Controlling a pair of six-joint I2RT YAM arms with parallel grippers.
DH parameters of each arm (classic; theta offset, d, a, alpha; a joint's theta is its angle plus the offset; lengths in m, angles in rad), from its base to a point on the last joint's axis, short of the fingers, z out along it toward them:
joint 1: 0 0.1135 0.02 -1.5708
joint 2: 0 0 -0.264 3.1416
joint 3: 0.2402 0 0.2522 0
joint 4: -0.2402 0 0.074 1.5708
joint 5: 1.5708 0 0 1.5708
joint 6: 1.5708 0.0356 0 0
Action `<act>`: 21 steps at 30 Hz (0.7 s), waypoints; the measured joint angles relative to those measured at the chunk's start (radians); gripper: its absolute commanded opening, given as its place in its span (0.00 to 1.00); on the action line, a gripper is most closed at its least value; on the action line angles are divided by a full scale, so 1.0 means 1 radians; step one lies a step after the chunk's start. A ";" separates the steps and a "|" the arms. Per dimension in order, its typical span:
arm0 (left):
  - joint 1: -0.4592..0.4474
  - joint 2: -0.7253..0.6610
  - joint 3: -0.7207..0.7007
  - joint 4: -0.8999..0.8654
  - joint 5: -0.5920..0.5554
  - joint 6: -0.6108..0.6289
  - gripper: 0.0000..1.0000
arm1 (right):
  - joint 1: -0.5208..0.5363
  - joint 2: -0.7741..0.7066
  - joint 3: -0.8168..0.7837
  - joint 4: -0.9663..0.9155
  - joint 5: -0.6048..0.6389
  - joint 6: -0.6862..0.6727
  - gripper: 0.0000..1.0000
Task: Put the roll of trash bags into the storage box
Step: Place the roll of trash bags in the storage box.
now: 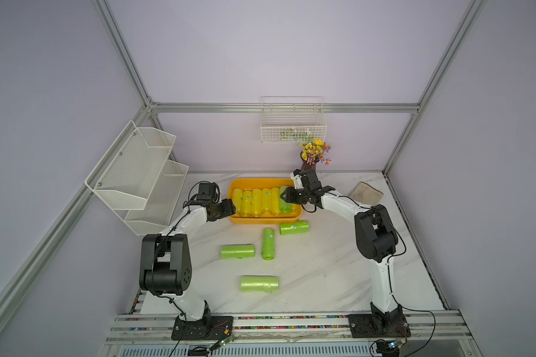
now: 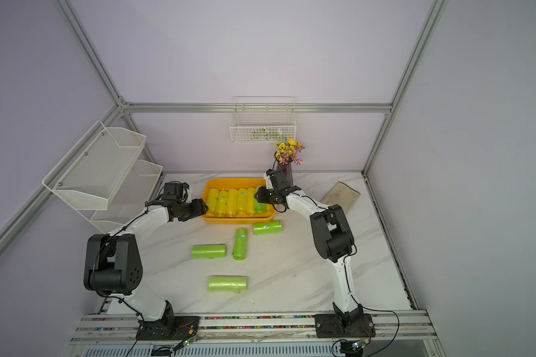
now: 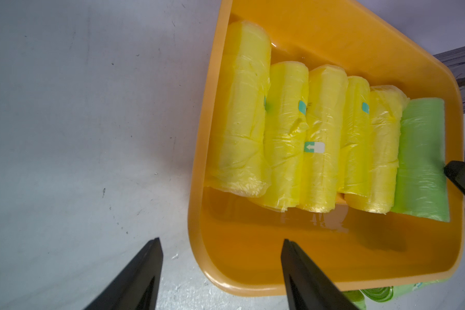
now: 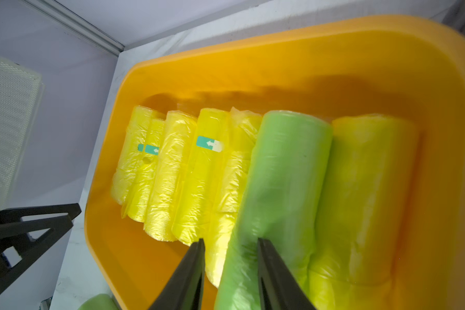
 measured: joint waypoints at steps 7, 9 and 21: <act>0.000 0.000 0.000 0.000 0.000 0.000 0.70 | -0.007 0.018 0.000 0.000 0.013 0.000 0.37; 0.000 0.000 0.000 0.000 0.000 0.000 0.70 | -0.008 0.027 0.000 0.000 0.024 0.001 0.37; 0.000 0.000 -0.023 0.001 0.000 0.000 0.70 | -0.011 0.047 0.007 0.000 0.028 0.004 0.36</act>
